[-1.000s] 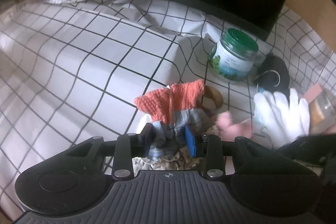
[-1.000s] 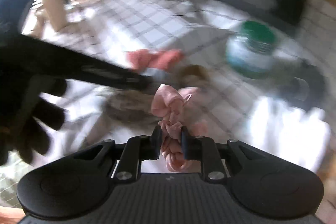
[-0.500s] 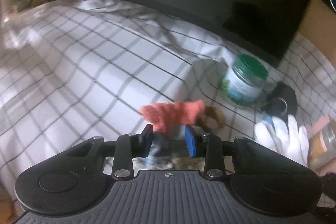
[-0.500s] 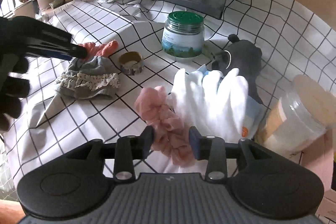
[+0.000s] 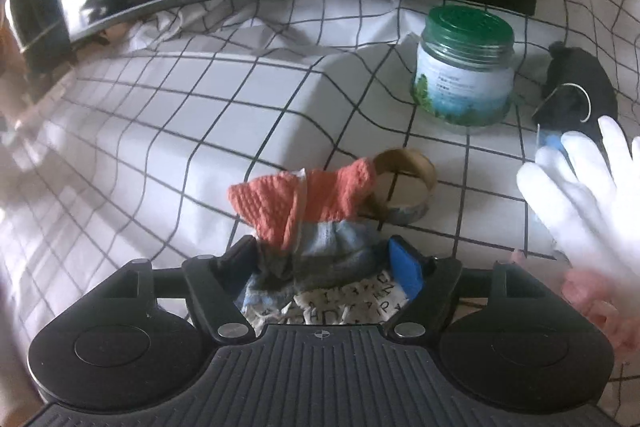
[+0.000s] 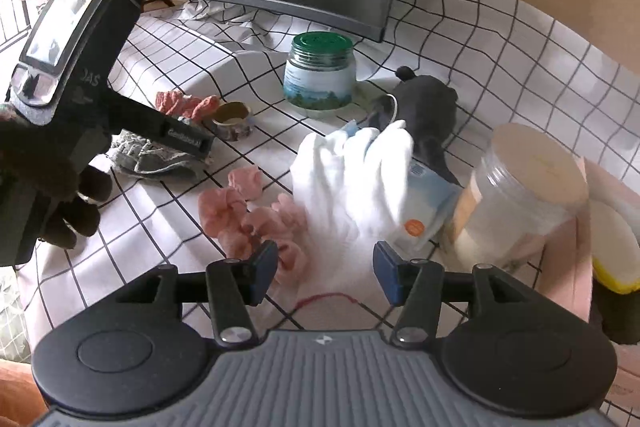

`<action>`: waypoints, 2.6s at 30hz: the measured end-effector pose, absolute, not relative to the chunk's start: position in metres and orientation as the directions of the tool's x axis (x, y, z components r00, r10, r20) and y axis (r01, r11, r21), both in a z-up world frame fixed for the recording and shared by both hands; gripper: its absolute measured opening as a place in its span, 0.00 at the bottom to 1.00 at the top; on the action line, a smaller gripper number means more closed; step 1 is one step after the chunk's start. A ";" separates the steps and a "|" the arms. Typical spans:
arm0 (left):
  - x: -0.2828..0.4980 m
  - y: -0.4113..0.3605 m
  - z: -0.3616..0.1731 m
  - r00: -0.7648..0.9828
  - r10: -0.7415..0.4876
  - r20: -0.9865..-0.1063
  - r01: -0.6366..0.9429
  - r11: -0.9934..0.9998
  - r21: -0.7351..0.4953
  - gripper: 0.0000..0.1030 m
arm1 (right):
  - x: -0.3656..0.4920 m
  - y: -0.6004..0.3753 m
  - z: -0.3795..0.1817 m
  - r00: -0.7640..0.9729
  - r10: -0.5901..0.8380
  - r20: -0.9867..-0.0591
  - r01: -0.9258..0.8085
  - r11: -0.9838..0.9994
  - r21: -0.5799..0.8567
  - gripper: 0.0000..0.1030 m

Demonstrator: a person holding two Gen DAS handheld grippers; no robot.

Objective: Organize soft objects
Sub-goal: 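Grasp the brown cardboard ring with the right tool while the left holds the sock, then carry the sock and the cardboard ring over the pink box with both tools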

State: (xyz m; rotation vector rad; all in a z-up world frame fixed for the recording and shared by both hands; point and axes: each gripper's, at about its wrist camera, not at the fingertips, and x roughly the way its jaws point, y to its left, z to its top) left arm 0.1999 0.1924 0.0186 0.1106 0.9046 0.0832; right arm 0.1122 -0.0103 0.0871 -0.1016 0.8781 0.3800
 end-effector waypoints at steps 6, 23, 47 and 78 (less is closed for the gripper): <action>0.200 0.201 0.019 0.612 0.098 -0.785 -0.018 0.994 0.110 0.63 | 0.108 -0.017 0.084 0.573 0.281 -0.770 -0.360 0.930 0.071 0.52; 0.147 0.274 0.055 0.718 0.022 -0.696 -0.120 0.988 -0.092 0.16 | 0.125 0.003 0.104 0.646 0.275 -0.712 -0.368 0.929 0.025 0.57; 0.132 0.331 0.080 0.752 -0.084 -0.654 -0.081 0.973 -0.218 0.16 | 0.257 0.121 0.059 0.450 0.386 -0.806 -0.404 0.892 0.202 0.60; 0.189 0.093 0.196 0.716 -0.600 -0.355 0.528 0.799 -0.286 0.16 | 0.131 -0.154 0.235 0.881 -0.047 -0.470 0.014 0.997 -0.074 0.42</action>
